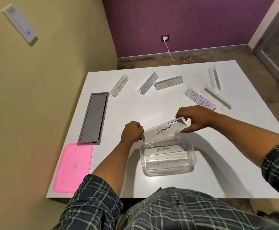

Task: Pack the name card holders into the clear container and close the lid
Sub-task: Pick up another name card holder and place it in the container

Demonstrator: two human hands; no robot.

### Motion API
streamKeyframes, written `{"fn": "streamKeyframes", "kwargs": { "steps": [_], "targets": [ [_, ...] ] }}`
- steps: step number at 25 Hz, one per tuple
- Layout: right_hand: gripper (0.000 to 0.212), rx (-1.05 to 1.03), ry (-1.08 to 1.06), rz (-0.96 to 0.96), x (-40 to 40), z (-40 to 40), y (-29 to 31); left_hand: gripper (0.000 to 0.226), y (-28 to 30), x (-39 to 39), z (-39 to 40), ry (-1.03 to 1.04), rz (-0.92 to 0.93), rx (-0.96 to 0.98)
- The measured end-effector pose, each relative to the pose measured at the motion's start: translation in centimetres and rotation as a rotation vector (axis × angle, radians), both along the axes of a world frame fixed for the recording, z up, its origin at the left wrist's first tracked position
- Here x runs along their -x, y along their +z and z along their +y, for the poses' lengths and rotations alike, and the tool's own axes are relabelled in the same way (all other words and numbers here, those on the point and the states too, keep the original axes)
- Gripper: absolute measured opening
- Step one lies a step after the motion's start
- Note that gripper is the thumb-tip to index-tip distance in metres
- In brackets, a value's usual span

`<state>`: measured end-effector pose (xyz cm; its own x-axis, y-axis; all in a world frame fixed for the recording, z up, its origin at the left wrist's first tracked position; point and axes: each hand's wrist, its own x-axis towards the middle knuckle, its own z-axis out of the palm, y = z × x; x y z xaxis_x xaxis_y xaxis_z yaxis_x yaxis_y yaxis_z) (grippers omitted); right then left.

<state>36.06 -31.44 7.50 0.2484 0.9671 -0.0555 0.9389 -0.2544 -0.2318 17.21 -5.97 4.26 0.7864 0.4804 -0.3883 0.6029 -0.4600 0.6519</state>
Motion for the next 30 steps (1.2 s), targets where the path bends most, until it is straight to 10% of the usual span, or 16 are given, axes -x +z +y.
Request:
{"fn": "streamKeyframes", "kwargs": {
  "steps": [13, 19, 30],
  "targets": [
    [0.050, -0.294, 0.220, -0.076, 1.7, -2.4, -1.2, 0.037, 0.0, 1.7, 0.0, -0.145, -0.068, -0.168],
    [0.049, -0.203, 0.280, -0.071, 2.4, -2.4, -3.1, 0.023, 0.0, 0.9, -0.5, -0.307, 0.269, 0.007],
    [0.039, -0.062, 0.189, -0.123, 3.8, -2.3, -5.2, 0.025, -0.5, -0.3, -1.6, -0.644, 0.436, -0.396]
  ]
}}
